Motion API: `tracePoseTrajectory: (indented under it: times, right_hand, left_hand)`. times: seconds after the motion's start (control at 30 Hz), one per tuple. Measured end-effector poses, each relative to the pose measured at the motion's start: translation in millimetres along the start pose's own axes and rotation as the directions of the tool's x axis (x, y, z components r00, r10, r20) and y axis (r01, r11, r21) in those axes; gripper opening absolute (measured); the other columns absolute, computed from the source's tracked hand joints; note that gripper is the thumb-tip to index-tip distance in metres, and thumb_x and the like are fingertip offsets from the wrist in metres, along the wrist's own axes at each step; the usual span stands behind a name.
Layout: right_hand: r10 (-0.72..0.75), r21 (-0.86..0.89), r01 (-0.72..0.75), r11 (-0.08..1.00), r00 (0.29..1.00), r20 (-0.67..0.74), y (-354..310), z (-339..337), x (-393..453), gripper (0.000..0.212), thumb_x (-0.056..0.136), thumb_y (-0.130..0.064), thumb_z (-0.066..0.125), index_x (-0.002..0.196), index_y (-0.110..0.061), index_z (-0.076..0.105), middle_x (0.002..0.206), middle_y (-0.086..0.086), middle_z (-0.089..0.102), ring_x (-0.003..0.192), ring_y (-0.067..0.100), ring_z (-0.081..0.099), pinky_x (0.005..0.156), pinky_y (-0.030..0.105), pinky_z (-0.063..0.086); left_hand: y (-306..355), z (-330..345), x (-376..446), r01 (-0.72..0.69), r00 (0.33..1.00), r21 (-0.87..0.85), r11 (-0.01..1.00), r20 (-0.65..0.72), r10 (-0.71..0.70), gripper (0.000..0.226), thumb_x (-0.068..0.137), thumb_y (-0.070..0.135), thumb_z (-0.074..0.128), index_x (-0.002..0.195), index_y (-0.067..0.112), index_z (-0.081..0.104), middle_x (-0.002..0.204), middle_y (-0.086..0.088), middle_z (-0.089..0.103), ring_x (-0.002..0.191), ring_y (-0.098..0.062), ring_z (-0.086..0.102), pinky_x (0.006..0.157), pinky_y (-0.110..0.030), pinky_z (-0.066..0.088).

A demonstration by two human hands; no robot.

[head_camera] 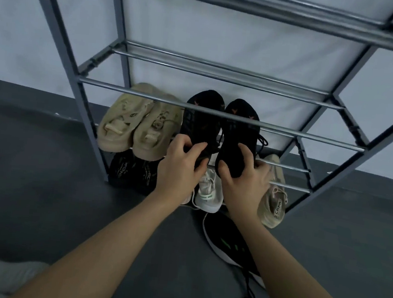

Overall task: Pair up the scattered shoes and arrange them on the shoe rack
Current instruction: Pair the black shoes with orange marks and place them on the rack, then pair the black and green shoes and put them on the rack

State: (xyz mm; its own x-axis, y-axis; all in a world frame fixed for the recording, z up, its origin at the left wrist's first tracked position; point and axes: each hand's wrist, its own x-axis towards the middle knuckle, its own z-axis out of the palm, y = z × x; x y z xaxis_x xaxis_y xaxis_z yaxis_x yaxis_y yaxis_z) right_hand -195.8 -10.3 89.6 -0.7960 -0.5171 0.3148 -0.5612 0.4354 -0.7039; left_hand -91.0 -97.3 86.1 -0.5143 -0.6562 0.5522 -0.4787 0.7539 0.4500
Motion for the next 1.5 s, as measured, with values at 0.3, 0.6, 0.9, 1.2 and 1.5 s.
tracePoseTrajectory:
  times: [0.3, 0.6, 0.9, 1.2, 1.5]
  right_hand:
    - [-0.046, -0.169, 0.059, 0.984, 0.996, 0.078, 28, 31, 6, 0.058, 0.078, -0.056, 0.061, 0.13, -0.035, 0.047, 0.109, 0.013, 0.053, 0.111, 0.028, 0.046, 0.097, 0.038, 0.02]
    - [-0.034, -0.193, 0.042, 0.98, 0.998, 0.046, 31, 34, 3, 0.058, 0.078, -0.058, 0.059, 0.129, -0.034, 0.048, 0.12, 0.016, 0.049, 0.115, 0.032, 0.041, 0.1, 0.044, 0.022]
    - [-0.022, -0.196, 0.056, 0.979, 0.985, 0.17, 30, 16, 0, 0.079, 0.076, -0.067, 0.055, 0.142, -0.035, 0.028, 0.13, 0.013, 0.047, 0.123, 0.03, 0.04, 0.104, 0.043, 0.019]
    - [0.065, -0.17, -0.031, 0.985, 0.978, 0.199, 86, -58, -71, 0.055, 0.089, -0.042, 0.055, 0.133, -0.014, 0.04, 0.134, 0.011, 0.042, 0.125, 0.029, 0.037, 0.101, 0.042, 0.027]
    - [0.357, -0.468, -0.131, 0.874, 0.827, 0.435, 195, -79, -101, 0.054, 0.093, -0.044, 0.045, 0.14, -0.022, 0.033, 0.146, 0.004, 0.037, 0.13, 0.029, 0.038, 0.105, 0.045, 0.026]
  left_hand:
    - [-22, 24, -7, 0.006, 0.996, 0.168, 0.986, 0.086, -0.021, 0.03, 0.08, 0.032, 0.06, 0.102, 0.012, 0.063, 0.097, -0.014, 0.054, 0.065, -0.024, 0.058, 0.039, -0.022, 0.037]
    - [-21, 26, -5, -0.038, 0.994, 0.152, 0.988, 0.105, 0.022, 0.038, 0.086, 0.039, 0.043, 0.11, 0.015, 0.06, 0.115, -0.016, 0.055, 0.07, -0.025, 0.061, 0.04, -0.025, 0.041]
    - [-16, 20, -15, -0.015, 0.984, 0.285, 0.959, 0.177, -0.038, 0.046, 0.086, 0.039, 0.048, 0.124, 0.014, 0.054, 0.124, -0.023, 0.05, 0.092, -0.039, 0.059, 0.064, -0.041, 0.052]
    - [42, 17, -89, -0.045, 0.968, 0.072, 0.996, 0.248, 0.026, 0.054, 0.087, 0.032, 0.051, 0.134, 0.01, 0.039, 0.126, -0.019, 0.049, 0.111, -0.036, 0.051, 0.084, -0.043, 0.05]
    - [93, 79, -143, 0.121, 0.735, 0.078, 0.99, 0.663, -0.142, 0.058, 0.092, 0.044, 0.044, 0.142, 0.021, 0.024, 0.133, -0.011, 0.038, 0.117, -0.031, 0.042, 0.087, -0.04, 0.045]
